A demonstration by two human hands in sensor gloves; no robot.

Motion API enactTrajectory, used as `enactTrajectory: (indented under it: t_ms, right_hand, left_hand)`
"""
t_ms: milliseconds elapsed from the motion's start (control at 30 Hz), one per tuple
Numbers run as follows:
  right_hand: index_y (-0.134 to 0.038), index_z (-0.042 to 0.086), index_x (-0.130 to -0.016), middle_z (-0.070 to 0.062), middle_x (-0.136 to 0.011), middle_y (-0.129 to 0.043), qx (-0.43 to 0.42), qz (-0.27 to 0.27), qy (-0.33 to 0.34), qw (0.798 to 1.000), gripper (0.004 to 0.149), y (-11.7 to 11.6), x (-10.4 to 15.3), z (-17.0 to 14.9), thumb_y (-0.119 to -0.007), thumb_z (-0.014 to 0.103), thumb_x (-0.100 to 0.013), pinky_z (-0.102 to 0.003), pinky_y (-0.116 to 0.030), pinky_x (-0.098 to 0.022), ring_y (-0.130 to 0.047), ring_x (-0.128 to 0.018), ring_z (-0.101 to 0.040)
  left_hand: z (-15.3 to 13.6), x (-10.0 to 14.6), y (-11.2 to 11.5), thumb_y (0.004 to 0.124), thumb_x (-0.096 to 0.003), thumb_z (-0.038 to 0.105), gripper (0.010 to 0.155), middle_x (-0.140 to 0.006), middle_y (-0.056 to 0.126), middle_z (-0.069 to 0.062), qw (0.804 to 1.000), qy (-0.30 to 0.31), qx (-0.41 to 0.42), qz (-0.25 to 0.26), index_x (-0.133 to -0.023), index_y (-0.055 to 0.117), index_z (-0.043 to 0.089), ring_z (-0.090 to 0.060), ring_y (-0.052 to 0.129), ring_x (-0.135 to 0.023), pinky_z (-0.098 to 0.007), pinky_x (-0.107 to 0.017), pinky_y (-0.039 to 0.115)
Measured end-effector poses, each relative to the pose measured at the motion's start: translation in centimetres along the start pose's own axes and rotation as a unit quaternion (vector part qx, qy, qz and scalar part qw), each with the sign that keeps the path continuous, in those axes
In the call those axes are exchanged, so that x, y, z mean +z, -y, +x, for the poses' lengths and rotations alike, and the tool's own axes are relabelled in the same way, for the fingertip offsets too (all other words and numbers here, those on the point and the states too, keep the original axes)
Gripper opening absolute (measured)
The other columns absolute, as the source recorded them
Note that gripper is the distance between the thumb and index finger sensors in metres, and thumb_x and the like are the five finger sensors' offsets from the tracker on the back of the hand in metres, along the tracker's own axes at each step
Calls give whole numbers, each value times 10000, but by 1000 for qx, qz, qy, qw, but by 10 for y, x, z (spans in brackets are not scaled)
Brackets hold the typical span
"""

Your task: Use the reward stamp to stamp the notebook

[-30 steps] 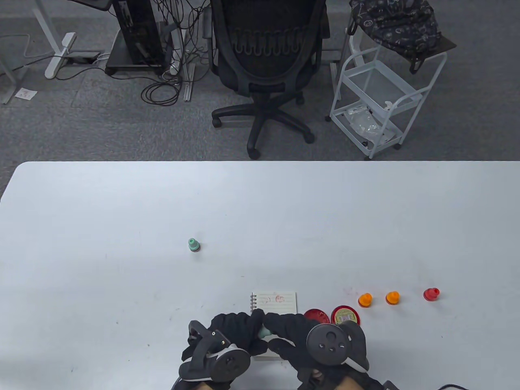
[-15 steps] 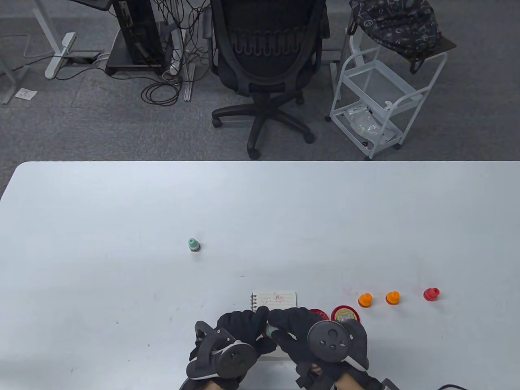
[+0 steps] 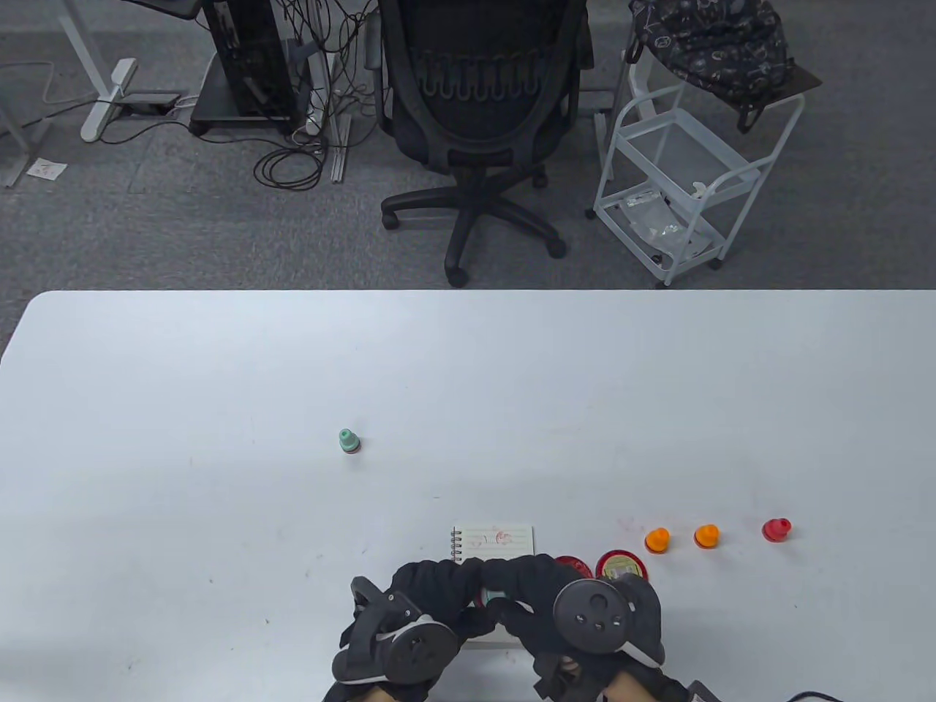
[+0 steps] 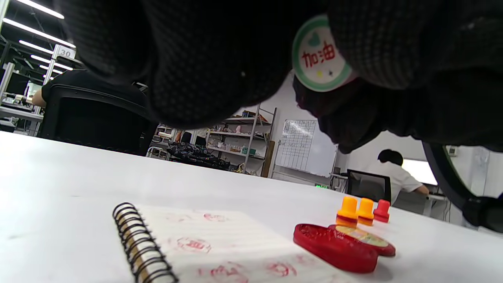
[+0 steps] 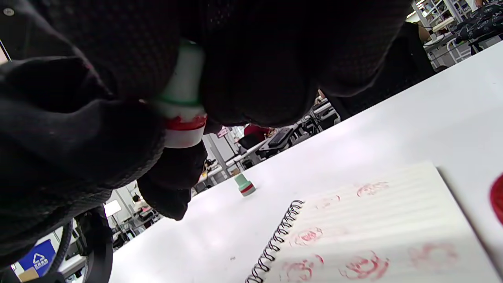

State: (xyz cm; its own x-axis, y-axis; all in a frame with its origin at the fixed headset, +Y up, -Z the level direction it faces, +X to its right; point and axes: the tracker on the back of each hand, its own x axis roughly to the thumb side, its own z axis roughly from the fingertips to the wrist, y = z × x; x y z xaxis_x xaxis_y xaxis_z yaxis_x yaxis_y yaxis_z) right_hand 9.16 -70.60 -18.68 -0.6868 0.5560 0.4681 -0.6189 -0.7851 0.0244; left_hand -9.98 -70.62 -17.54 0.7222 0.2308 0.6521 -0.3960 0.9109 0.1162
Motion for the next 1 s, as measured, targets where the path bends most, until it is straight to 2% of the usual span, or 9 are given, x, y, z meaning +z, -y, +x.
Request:
enactTrajectory:
  t_ms: [233, 367, 433, 533, 700, 867, 1000]
  right_hand:
    - [-780, 265, -805, 4, -734, -927, -4, -26, -26, 999, 490, 12, 2, -14, -853, 398, -339, -382, -841, -464, -991, -559, -196]
    - [-782, 266, -808, 4, -738, -926, -7, -30, -37, 999, 488, 15, 3, -22, -847, 400, -343, -380, -841, -466, -990, -563, -197]
    - [-782, 265, -809, 3, -739, -925, -11, -28, -38, 999, 488, 15, 2, -23, -845, 399, -344, -380, -841, -465, -990, -564, -197]
    - [-785, 265, -809, 2, -739, -928, -1, -21, -31, 999, 487, 13, 2, -21, -844, 399, -344, -381, -842, -465, -993, -563, -198]
    - [-786, 264, -810, 2, -741, -928, 6, -23, -23, 999, 487, 14, 3, -19, -842, 396, -345, -382, -842, -466, -994, -564, -198]
    - [-785, 263, -814, 0, -745, -928, -1, -26, -30, 999, 486, 17, 2, -21, -838, 394, -349, -384, -838, -473, -992, -572, -200]
    - [-780, 260, -822, -6, -756, -922, 14, -31, -35, 999, 485, 21, 1, -25, -827, 383, -355, -394, -832, -482, -986, -583, -209]
  left_hand:
    - [-21, 7, -1, 866, -415, 429, 661, -738, 919, -65, 998, -23, -51, -36, -929, 783, 21, -293, 993, -529, -572, -546, 778]
    - [-47, 12, 11, 859, -428, 415, 641, -842, 863, -107, 990, -80, -43, -109, -974, 783, 88, -361, 938, -644, -611, -596, 713]
    - [-57, 15, 19, 853, -434, 413, 636, -934, 795, -159, 978, -106, -57, -170, -1000, 787, 129, -416, 881, -733, -635, -626, 666]
    - [-67, 16, 30, 840, -442, 410, 641, -1042, 686, -221, 961, -112, -72, -242, -1035, 793, 172, -491, 773, -845, -669, -659, 597]
    - [-70, 16, 32, 821, -459, 408, 647, -1127, 588, -223, 956, -126, -67, -255, -1065, 760, 192, -548, 649, -925, -680, -675, 552]
    - [-71, 16, 32, 791, -482, 425, 692, -1132, 572, -234, 953, -125, -79, -265, -1109, 685, 152, -545, 638, -931, -669, -677, 557]
    - [-74, 16, 28, 782, -484, 448, 721, -1121, 589, -231, 958, -127, -73, -245, -1125, 641, 149, -532, 659, -922, -649, -671, 581]
